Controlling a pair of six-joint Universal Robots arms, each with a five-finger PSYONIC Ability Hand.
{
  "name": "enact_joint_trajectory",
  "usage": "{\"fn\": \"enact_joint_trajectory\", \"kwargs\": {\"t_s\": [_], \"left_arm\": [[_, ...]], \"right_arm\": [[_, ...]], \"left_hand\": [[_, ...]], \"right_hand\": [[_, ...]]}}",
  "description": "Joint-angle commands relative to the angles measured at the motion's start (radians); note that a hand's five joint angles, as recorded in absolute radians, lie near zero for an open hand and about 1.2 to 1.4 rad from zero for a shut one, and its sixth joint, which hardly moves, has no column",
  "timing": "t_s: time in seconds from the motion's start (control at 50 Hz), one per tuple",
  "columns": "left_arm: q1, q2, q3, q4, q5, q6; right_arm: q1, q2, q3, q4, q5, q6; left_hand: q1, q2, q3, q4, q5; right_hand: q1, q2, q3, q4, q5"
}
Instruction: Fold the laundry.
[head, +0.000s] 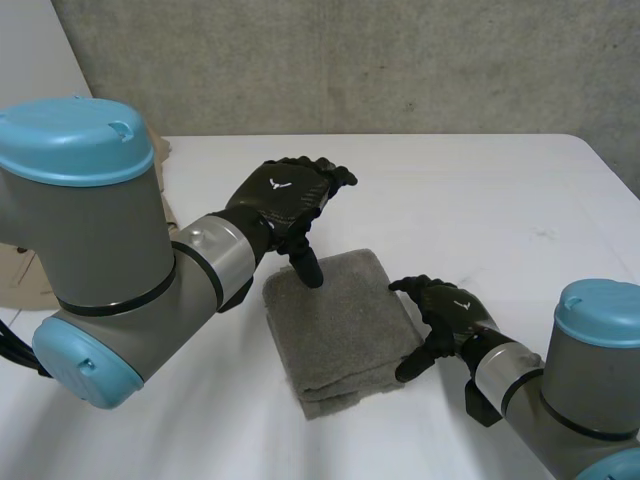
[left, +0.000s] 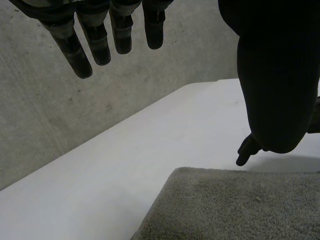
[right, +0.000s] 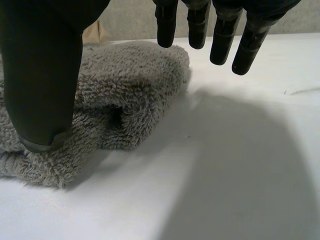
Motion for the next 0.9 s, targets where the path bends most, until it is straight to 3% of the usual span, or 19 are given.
{"fn": "enact_joint_trajectory", "kwargs": {"t_s": [0.02,0.2,0.32,0.46,0.68,0.78,0.9], "left_arm": [[0.000,-0.001,-0.004,0.000,0.001,0.000],[0.002,-0.001,-0.006,0.000,-0.001,0.000],[0.003,0.001,-0.006,0.000,-0.001,0.000],[0.003,0.001,-0.010,0.000,-0.001,0.000],[0.014,-0.001,-0.026,0.000,0.001,0.000],[0.023,0.001,-0.024,0.002,-0.001,0.002],[0.026,0.001,-0.021,0.003,-0.001,0.000]], "right_arm": [[0.015,0.046,-0.036,-0.001,-0.001,0.011],[0.052,0.073,-0.063,0.000,-0.001,0.013],[0.061,0.073,-0.079,-0.004,0.000,0.010],[0.075,0.109,-0.126,0.007,0.000,-0.015],[0.070,0.123,-0.201,0.008,0.002,-0.133],[0.063,0.165,-0.325,0.014,-0.006,-0.220],[0.041,0.269,-0.535,0.082,-0.078,-0.300]], "left_hand": [[-0.018,-0.025,-0.031,-0.021,-0.039],[-0.018,-0.025,-0.031,-0.021,-0.039],[-0.018,-0.025,-0.031,-0.021,-0.039],[-0.021,-0.028,-0.034,-0.024,-0.042],[-0.021,-0.028,-0.034,-0.024,-0.042],[-0.021,-0.028,-0.034,-0.024,-0.042],[-0.021,-0.028,-0.034,-0.024,-0.042]], "right_hand": [[0.135,0.102,0.106,0.090,0.092],[0.278,0.246,0.249,0.233,0.235],[0.909,0.877,0.880,0.864,0.866],[1.197,1.165,1.168,1.152,1.154],[1.209,1.176,1.179,1.163,1.165],[1.209,1.176,1.179,1.163,1.165],[1.209,1.176,1.179,1.163,1.165]]}}
